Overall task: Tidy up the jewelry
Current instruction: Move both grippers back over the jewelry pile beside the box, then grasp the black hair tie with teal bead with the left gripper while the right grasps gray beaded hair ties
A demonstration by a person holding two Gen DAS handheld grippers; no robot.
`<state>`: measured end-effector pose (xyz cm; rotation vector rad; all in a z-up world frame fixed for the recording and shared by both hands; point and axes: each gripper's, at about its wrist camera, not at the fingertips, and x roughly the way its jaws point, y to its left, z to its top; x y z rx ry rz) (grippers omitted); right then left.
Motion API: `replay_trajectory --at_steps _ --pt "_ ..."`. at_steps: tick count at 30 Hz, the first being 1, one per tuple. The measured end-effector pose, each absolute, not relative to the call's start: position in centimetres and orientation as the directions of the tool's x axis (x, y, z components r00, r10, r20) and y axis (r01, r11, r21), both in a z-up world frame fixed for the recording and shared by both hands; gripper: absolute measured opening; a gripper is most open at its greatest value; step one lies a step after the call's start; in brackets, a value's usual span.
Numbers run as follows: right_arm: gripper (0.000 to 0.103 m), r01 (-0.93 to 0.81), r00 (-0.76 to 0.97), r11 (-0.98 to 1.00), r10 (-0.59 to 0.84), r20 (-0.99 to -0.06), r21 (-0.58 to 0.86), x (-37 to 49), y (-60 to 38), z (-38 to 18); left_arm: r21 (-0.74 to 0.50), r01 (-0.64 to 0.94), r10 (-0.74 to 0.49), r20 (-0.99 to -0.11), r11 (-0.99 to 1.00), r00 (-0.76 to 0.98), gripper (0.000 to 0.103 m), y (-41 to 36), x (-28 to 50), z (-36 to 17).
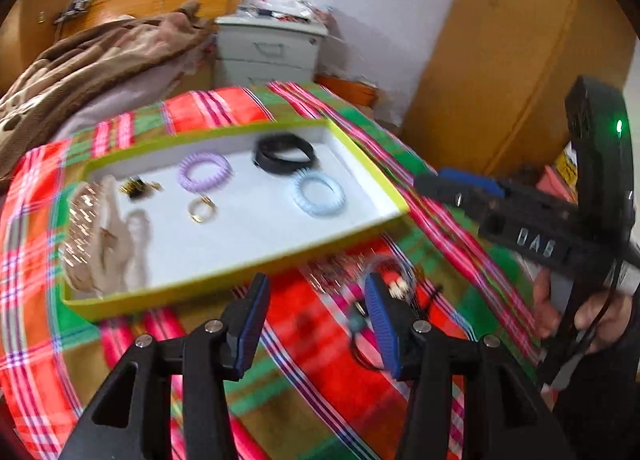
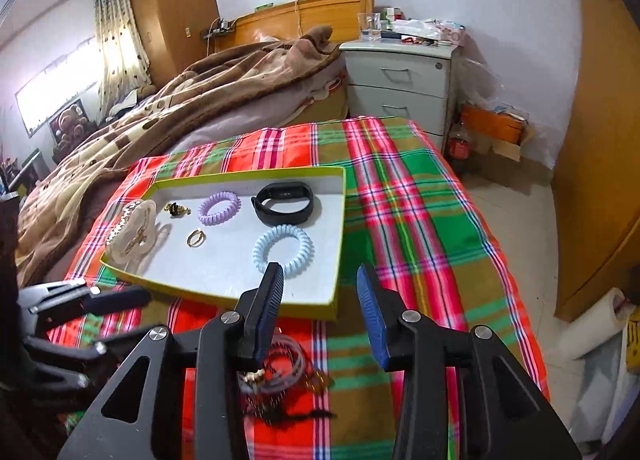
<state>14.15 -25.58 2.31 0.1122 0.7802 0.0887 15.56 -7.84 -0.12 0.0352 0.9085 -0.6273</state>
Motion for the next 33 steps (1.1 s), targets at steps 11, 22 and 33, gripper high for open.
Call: replay_trajectory --at_steps 11,22,33 --pt "0.04 0.01 0.705 0.985 0.114 -0.7 0.171 11.8 -27.2 1.2 -0.172 0.563 -0.439 -0.813 0.809 0.383 0.051 -11.2 14.1 -3.1" --pt "0.04 0.03 0.685 0.981 0.12 -0.719 0.192 11.6 -28.1 0.2 -0.125 0.552 -0.396 -0.825 0.824 0.404 0.019 -11.2 14.6 -3.5" --pt "0.04 -0.049 0.665 0.974 0.196 -0.72 0.22 11.5 -26.4 -0.4 -0.186 0.532 -0.448 -0.79 0.826 0.418 0.014 -9.1 14.3 -2.4"
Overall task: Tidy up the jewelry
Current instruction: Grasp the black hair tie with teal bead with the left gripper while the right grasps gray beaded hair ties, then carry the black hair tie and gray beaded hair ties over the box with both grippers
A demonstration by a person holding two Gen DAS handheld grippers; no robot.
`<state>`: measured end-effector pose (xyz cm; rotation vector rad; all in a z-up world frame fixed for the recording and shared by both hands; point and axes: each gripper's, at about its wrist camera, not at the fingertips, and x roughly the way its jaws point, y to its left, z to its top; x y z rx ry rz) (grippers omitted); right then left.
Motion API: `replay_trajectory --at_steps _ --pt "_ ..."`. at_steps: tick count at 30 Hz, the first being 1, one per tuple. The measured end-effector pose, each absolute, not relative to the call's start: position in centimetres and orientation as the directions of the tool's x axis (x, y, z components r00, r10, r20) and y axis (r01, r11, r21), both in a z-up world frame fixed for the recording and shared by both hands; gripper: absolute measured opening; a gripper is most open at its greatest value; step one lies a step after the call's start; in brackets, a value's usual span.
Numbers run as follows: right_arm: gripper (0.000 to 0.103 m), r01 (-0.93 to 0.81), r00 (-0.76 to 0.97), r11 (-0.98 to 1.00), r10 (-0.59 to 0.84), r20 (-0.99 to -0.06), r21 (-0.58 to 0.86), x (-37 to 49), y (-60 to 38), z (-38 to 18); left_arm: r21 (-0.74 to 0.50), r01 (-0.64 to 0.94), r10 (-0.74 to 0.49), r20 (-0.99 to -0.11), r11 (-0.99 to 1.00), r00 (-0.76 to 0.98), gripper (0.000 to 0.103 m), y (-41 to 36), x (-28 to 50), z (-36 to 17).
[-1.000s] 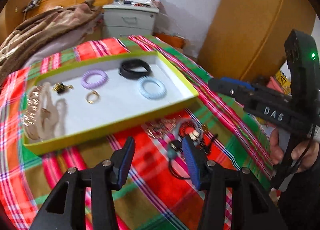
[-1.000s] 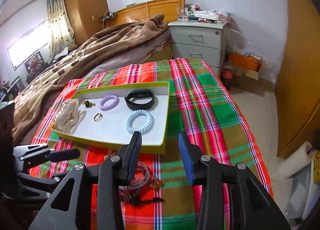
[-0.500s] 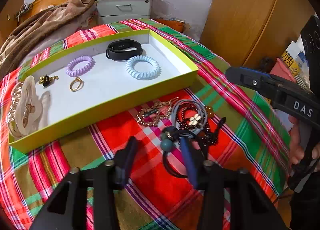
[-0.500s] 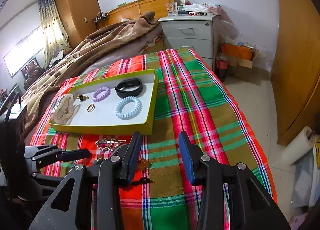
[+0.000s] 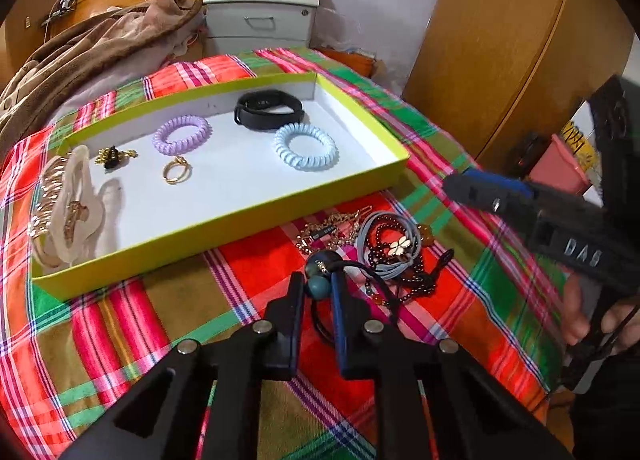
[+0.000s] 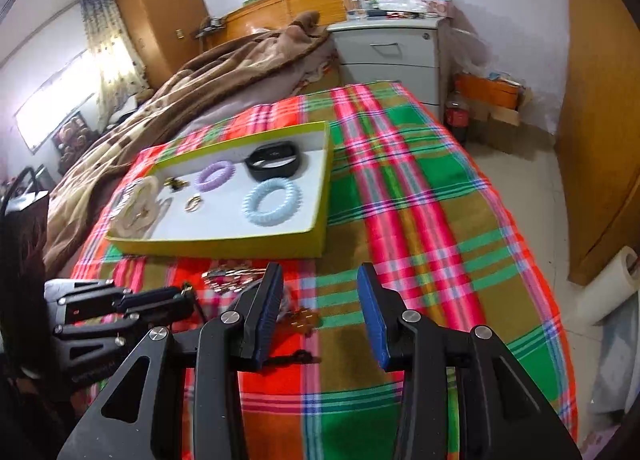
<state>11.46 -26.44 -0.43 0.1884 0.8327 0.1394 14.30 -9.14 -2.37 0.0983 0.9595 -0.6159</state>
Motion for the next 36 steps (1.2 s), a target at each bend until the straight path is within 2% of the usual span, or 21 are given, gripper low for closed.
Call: replay_trajectory --at_steps 7,20,28,36 --pt "0.04 -0.143 0.637 0.968 0.248 -0.73 0.205 11.1 -23.9 -1.2 -0.205 0.518 -0.468 -0.76 0.83 0.451 0.014 -7.0 13.5 -1.0" --pt "0.039 -0.211 0.6 0.976 0.175 -0.78 0.057 11.3 -20.2 -2.6 -0.215 0.477 -0.454 -0.755 0.852 0.472 0.014 -4.7 13.4 -1.1" --pt "0.023 -0.208 0.596 0.978 0.148 -0.789 0.027 11.5 -20.0 -3.0 -0.217 0.479 -0.458 -0.753 0.851 0.473 0.014 -4.5 13.3 -1.1" --pt "0.019 -0.203 0.615 0.979 0.132 -0.777 0.005 11.1 -19.7 -2.5 -0.207 0.481 -0.453 -0.753 0.852 0.478 0.014 -4.7 13.2 -0.9"
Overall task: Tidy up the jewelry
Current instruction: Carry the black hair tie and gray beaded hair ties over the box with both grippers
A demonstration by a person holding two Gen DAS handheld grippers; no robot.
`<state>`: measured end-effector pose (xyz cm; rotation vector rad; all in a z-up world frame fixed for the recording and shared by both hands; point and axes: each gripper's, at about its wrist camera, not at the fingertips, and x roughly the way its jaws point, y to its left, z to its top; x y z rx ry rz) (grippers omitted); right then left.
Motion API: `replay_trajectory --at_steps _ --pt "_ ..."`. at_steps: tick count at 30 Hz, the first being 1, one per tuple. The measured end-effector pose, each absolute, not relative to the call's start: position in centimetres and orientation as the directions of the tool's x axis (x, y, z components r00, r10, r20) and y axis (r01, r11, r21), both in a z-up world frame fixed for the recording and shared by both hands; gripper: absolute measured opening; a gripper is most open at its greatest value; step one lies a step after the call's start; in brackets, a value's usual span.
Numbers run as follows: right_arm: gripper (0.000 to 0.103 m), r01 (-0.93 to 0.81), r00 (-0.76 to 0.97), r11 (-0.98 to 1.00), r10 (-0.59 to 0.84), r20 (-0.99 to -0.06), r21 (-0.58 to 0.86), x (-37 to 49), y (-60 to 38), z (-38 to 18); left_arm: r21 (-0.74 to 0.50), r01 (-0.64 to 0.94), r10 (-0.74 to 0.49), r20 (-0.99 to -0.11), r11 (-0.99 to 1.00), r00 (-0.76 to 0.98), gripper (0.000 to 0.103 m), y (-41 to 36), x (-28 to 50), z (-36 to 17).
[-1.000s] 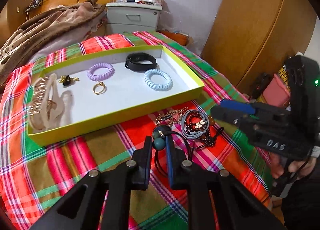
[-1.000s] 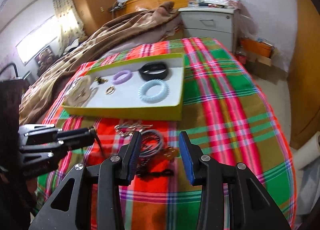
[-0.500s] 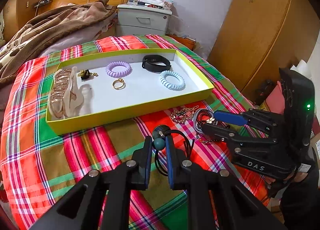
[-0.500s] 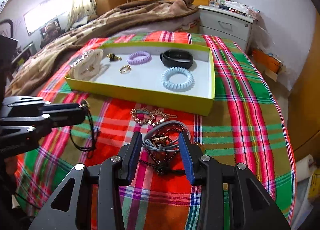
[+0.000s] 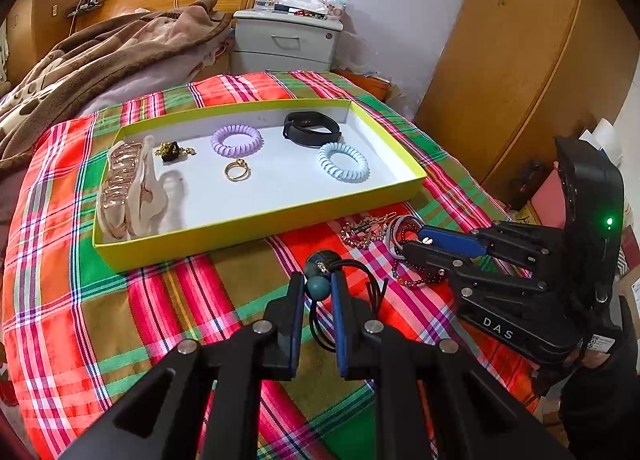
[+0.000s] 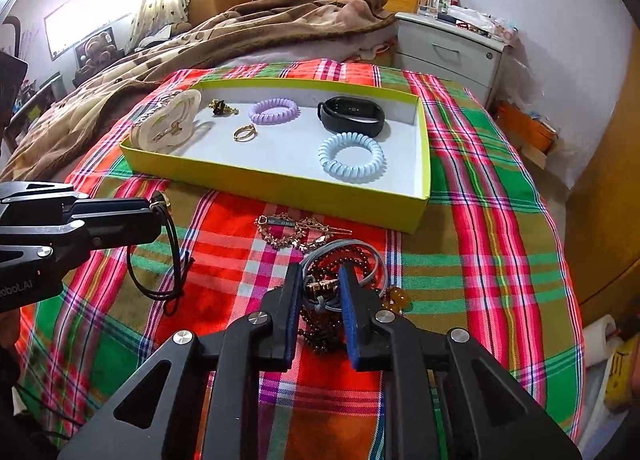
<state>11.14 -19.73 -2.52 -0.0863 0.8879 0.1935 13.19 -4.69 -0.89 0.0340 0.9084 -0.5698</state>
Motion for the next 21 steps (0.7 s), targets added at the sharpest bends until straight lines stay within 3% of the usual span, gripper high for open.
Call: replay_trajectory --at_steps 21 --pt "0.017 -0.173 0.734 0.984 0.151 -0.663 0.033 12.1 -20.6 3.1 -0.229 0.438 -0.456 -0.713 0.87 0.533 0.014 -3.1 15.7 1.8"
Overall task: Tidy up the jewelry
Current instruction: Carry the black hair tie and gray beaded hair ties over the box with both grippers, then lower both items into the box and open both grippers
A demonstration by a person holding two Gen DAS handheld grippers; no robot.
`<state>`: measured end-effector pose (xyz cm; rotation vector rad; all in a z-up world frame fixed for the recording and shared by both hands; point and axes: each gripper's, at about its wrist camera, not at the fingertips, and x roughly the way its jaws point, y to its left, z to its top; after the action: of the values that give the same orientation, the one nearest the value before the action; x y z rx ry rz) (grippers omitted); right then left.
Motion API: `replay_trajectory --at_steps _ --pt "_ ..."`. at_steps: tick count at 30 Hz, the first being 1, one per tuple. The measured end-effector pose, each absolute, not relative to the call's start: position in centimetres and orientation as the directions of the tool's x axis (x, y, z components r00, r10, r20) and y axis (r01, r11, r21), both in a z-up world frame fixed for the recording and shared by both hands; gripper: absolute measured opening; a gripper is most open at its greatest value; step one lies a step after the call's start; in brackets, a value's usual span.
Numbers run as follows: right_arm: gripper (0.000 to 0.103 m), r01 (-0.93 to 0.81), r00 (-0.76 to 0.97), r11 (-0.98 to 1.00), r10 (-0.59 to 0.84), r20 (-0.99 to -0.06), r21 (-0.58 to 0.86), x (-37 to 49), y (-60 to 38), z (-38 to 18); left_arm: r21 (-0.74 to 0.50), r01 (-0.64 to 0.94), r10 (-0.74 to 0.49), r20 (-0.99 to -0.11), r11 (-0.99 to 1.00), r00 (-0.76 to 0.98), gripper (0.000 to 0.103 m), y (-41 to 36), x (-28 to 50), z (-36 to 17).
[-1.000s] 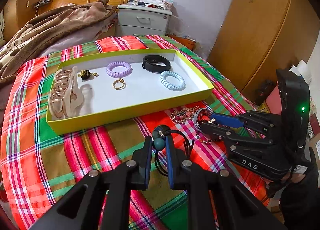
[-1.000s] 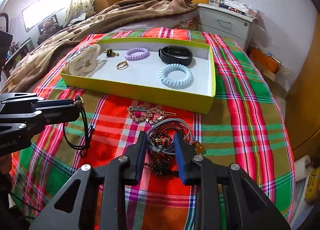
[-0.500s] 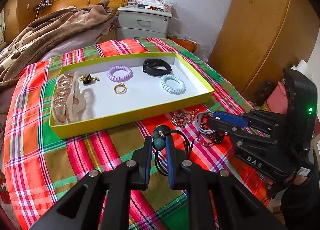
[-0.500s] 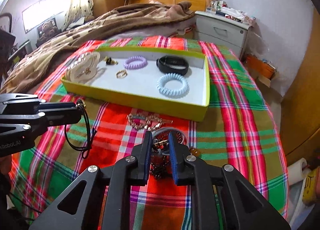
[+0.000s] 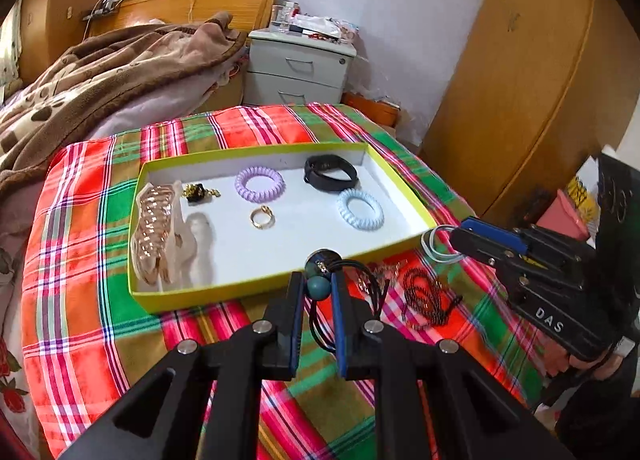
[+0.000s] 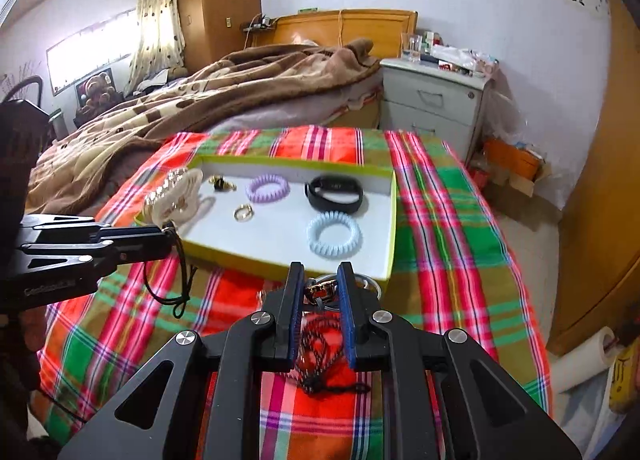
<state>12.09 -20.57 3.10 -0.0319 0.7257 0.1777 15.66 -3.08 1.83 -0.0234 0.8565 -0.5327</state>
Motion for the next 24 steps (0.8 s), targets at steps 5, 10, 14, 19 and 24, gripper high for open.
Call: replay_trajectory --at_steps 5,10,14,19,24 --pt "0.017 -0.172 0.744 0.984 0.159 -0.649 0.045 13.7 -20.4 3.6 -0.209 0.423 -0.433 -0.712 0.882 0.553 0.014 -3.0 17.4 2.3" --pt "0.017 -0.193 0.745 0.98 0.183 -0.642 0.056 15.4 -19.9 3.8 -0.188 0.422 -0.42 -0.71 0.887 0.566 0.014 -3.5 19.4 3.0" --pt "0.017 -0.203 0.742 0.977 0.2 -0.64 0.069 16.9 -19.7 3.4 -0.174 0.416 -0.404 -0.718 0.893 0.567 0.014 -4.0 21.5 2.9" --pt "0.017 -0.192 0.734 0.977 0.205 -0.647 0.092 18.9 -20.0 2.4 -0.177 0.408 -0.396 -0.735 0.896 0.551 0.014 -4.4 24.4 2.6" --pt "0.017 -0.197 0.723 0.976 0.207 -0.66 0.091 20.6 -20.2 1.3 -0.187 0.399 -0.394 -0.744 0.898 0.539 0.014 -4.7 26.8 1.9"
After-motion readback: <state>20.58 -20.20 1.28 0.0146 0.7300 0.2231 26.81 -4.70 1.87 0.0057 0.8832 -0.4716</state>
